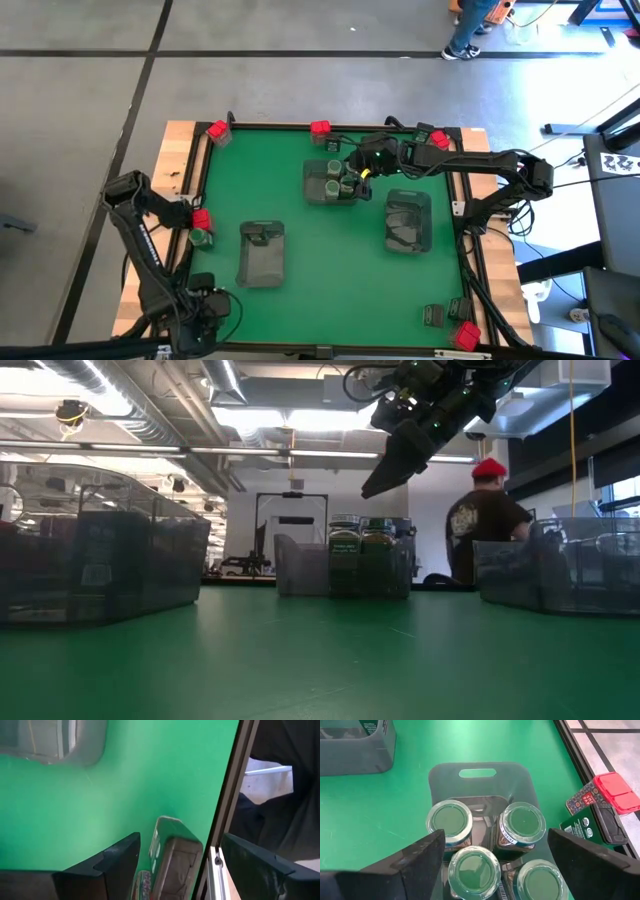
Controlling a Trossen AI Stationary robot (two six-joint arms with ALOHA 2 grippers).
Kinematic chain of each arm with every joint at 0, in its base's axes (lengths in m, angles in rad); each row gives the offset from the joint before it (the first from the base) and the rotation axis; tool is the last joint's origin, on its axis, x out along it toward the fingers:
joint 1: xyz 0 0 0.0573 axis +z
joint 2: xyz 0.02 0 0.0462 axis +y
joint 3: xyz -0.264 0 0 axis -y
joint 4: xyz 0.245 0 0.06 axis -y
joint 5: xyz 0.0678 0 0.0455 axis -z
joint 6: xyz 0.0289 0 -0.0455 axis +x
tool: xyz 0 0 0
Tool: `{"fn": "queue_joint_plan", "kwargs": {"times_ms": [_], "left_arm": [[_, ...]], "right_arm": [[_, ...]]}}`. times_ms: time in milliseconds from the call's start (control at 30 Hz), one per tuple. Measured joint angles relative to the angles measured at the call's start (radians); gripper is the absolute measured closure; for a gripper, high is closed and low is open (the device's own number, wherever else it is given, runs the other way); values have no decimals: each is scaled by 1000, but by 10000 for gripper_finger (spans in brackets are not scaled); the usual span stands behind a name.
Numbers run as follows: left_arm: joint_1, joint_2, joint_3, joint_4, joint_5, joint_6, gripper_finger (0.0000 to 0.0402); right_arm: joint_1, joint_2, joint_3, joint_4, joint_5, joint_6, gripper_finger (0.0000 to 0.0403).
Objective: Sort spices by type
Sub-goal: Put the black seasoning can into the left black bin
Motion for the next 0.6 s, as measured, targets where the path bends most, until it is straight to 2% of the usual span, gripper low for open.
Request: {"fn": "queue_joint_plan", "kwargs": {"times_ms": [600], "left_arm": [[-47,18,0,4,1,-32,127]], "right_arm": [[0,0,0,1,0,2,52]]}}
